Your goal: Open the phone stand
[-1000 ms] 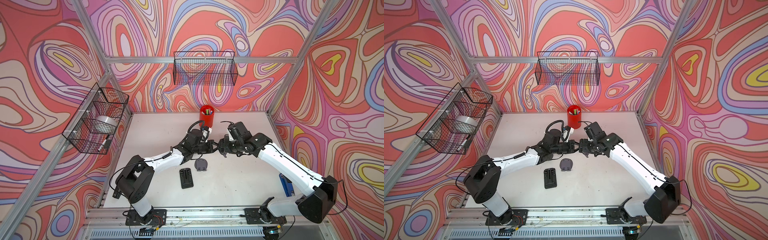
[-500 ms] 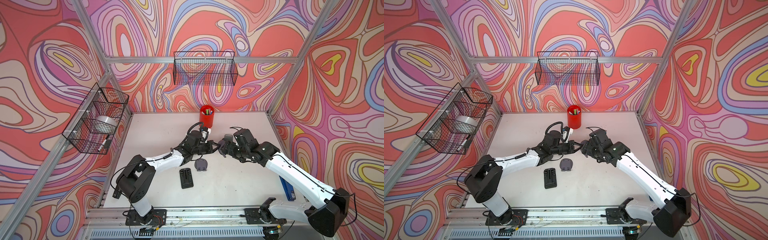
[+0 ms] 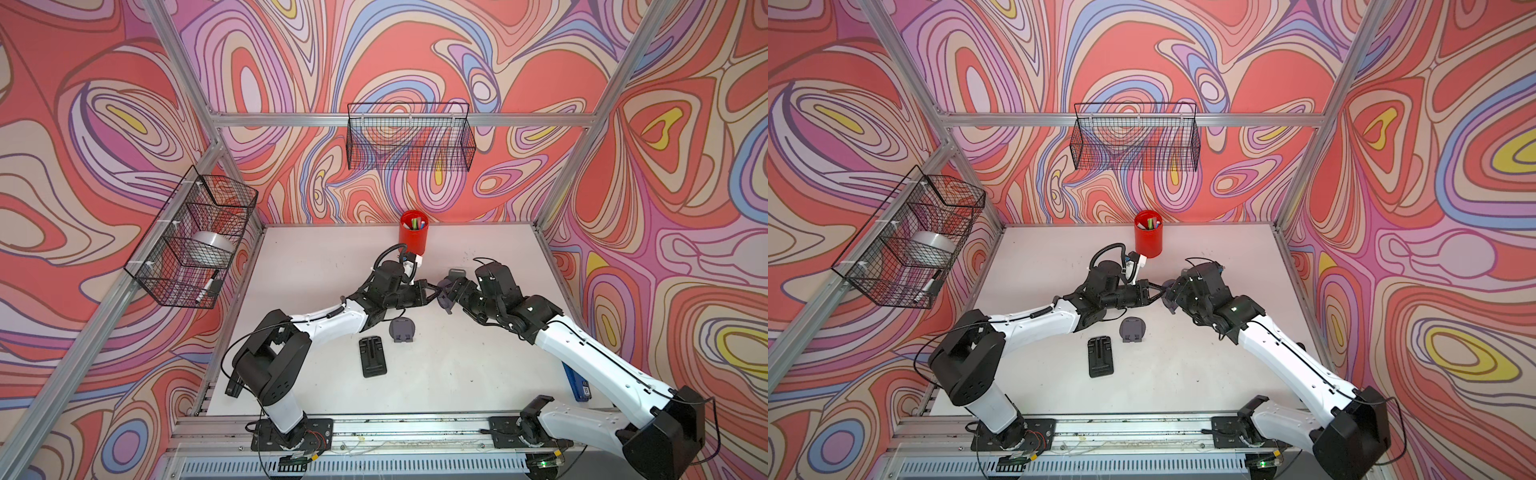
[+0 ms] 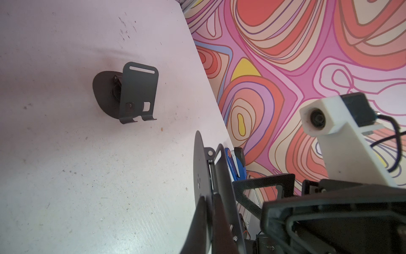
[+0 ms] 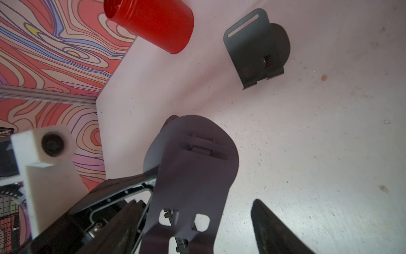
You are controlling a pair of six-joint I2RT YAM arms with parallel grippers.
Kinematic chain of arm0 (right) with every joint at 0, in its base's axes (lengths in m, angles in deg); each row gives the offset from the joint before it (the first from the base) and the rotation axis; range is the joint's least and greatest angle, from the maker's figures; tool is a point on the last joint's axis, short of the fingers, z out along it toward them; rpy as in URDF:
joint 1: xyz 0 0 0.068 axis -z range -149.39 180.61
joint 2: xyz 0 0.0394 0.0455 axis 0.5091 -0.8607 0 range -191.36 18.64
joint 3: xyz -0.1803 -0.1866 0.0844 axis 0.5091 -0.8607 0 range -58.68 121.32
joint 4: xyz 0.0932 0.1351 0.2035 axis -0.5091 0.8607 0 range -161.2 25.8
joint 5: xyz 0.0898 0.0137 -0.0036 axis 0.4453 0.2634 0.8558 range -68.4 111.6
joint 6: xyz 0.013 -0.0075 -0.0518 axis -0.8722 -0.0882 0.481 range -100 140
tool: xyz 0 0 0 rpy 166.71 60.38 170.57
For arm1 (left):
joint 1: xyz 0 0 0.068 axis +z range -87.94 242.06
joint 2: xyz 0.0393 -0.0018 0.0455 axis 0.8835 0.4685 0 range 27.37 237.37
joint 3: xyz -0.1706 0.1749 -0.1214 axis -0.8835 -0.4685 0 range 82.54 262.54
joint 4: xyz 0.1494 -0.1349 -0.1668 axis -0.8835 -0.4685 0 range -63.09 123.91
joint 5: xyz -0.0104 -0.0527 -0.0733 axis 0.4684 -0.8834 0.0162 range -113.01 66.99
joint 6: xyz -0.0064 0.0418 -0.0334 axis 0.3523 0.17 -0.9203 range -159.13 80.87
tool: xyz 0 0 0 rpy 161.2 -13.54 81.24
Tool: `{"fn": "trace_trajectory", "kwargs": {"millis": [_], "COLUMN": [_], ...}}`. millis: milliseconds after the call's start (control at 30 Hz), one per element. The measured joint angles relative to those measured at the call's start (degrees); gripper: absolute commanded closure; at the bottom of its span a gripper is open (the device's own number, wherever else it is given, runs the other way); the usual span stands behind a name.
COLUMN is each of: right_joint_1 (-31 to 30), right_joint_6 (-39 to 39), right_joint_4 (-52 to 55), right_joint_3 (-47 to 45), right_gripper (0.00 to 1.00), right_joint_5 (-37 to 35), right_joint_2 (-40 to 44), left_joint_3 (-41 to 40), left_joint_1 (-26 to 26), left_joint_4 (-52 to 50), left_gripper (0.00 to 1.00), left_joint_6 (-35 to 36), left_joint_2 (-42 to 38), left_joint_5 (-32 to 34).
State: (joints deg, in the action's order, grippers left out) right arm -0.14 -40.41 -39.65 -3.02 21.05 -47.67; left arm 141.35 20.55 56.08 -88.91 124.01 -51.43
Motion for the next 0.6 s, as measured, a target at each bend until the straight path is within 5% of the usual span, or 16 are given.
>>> {"fn": "trace_trajectory", "kwargs": {"millis": [600], "right_joint_1": [1.0], "right_joint_6": [-4.7], "right_joint_4": [-6.3], "right_joint_3": [-2.5], "right_gripper": [0.17], "right_joint_5": [2.6], "right_joint_2": [-2.1], "left_joint_3": [-0.1], "left_joint_1": [0.0], "left_joint_4": [0.4], "left_gripper": [1.0], "left_joint_6": [0.0], "left_joint_2": [0.0], "left_joint_5": [0.0]}}
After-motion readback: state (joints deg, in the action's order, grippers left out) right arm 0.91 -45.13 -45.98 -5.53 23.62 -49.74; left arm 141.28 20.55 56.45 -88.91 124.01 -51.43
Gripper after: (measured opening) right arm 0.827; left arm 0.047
